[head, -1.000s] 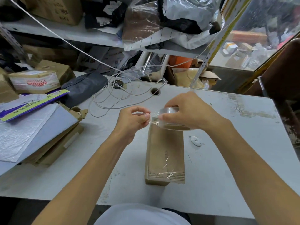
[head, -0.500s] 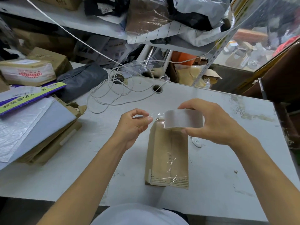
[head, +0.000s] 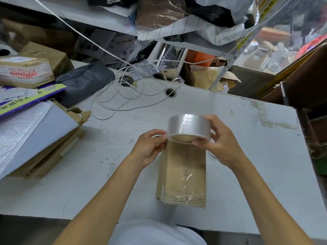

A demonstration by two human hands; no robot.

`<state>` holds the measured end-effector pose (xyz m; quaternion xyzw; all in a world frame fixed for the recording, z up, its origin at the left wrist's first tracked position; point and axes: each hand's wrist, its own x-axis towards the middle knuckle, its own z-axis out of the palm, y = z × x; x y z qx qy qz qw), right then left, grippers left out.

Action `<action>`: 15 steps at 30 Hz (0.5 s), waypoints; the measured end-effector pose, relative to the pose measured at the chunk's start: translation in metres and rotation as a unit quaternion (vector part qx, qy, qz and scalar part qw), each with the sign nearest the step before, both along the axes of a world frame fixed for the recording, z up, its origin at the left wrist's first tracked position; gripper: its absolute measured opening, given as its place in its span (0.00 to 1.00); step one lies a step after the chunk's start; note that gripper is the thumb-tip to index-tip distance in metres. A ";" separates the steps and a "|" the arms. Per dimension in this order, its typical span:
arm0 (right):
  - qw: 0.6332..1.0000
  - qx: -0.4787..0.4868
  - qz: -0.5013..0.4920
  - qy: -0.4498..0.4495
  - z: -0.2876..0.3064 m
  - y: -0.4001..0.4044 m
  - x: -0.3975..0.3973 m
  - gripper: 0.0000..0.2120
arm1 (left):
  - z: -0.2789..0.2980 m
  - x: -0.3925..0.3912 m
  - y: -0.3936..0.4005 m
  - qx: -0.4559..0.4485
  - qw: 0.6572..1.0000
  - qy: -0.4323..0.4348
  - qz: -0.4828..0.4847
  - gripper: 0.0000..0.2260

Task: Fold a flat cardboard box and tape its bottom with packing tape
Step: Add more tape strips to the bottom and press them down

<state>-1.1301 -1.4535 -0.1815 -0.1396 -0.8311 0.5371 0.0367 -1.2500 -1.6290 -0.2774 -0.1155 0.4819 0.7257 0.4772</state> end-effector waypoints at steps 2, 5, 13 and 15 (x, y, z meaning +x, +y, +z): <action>0.996 -0.076 -0.029 0.023 -0.012 -0.006 0.002 0.24 | -0.002 0.004 0.002 -0.020 0.998 0.055 0.010 0.05; 0.986 -0.139 -0.085 0.046 -0.025 -0.016 0.003 0.28 | -0.001 0.014 0.002 -0.036 0.994 0.098 0.034 0.06; 0.977 -0.168 -0.119 0.045 -0.033 -0.025 0.009 0.31 | -0.018 0.032 -0.006 -0.145 0.973 0.180 -0.024 0.21; 0.980 -0.161 -0.114 0.042 -0.032 -0.025 0.007 0.30 | -0.013 0.020 -0.006 -0.034 0.998 0.039 -0.023 0.16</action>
